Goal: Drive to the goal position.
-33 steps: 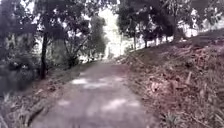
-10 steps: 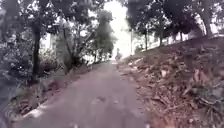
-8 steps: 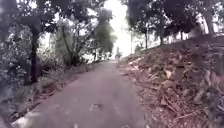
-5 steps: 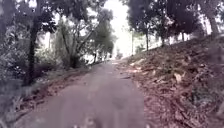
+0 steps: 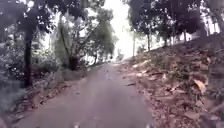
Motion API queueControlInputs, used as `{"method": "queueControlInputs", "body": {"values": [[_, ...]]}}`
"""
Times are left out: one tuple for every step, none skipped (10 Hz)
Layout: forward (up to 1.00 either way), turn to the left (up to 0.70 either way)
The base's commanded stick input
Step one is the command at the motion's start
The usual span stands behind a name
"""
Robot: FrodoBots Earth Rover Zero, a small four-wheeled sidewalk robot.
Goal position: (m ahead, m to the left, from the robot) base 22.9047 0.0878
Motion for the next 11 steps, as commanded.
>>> {"method": "queueControlInputs", "body": {"values": [[0.99,0.0],[0.99,0.0],[0.99,0.0],[0.99,0.0],[0.99,0.0],[1.0,0.0],[1.0,0.0],[1.0,0.0],[1.0,0.0],[1.0,0.0],[1.0,0.0]]}}
